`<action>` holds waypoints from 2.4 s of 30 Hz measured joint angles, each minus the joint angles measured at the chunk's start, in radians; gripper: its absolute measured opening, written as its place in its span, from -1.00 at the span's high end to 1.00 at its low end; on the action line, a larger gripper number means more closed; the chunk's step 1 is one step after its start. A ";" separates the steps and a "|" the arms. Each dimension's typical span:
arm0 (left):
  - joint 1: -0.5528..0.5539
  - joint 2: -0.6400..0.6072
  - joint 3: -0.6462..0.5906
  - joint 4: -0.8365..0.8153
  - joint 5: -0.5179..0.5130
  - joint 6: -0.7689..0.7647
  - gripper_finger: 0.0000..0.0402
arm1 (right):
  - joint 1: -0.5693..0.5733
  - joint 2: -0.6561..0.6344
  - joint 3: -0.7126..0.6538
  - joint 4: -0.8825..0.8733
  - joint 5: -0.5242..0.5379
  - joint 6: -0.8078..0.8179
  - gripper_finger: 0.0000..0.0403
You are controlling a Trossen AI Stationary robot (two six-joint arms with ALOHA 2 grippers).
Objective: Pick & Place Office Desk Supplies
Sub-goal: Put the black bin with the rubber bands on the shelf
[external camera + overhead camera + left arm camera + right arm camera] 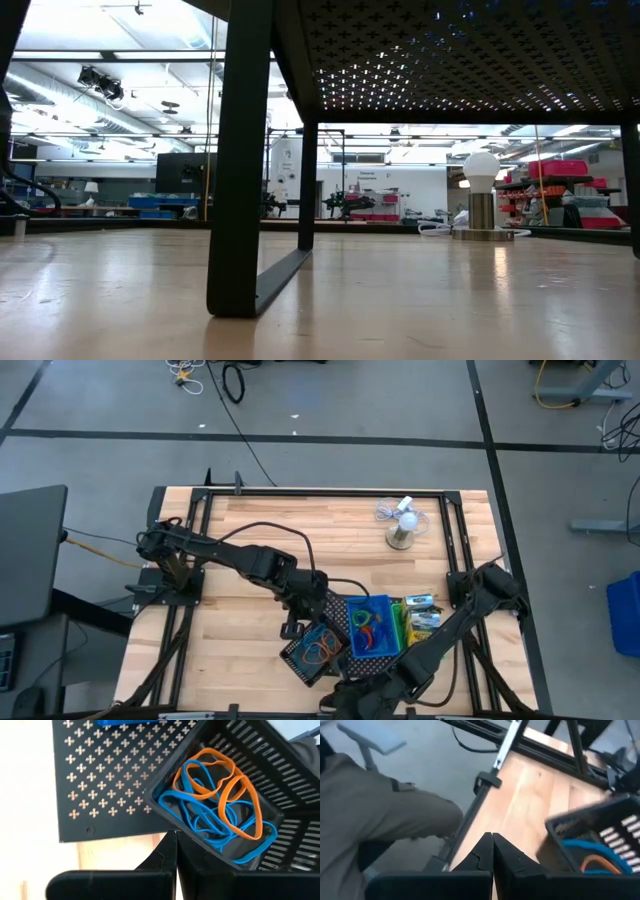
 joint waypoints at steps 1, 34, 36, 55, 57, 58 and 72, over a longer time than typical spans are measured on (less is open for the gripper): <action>0.000 0.000 0.000 0.005 0.005 0.002 1.00 | 0.000 0.004 0.000 -0.005 0.015 0.010 1.00; 0.011 -0.002 0.189 -0.127 -0.058 -0.012 0.99 | -0.043 0.003 0.002 -0.341 0.331 0.289 1.00; 0.011 -0.002 0.192 -0.129 -0.031 -0.007 0.99 | -0.043 0.003 0.002 -0.341 0.331 0.290 1.00; -0.023 -0.169 0.193 -0.226 -0.388 0.033 0.99 | -0.012 -0.004 0.003 -0.367 0.404 0.240 1.00; -0.066 -0.218 0.193 -0.200 -0.469 0.062 0.99 | 0.006 -0.024 0.007 -0.351 0.453 0.186 1.00; -0.095 -0.241 0.193 -0.190 -0.520 0.069 0.99 | 0.018 -0.040 0.008 -0.336 0.479 0.147 1.00; -0.548 -0.583 -0.252 0.127 -1.021 -0.023 0.99 | 0.269 -0.522 -0.239 0.004 0.330 -0.267 1.00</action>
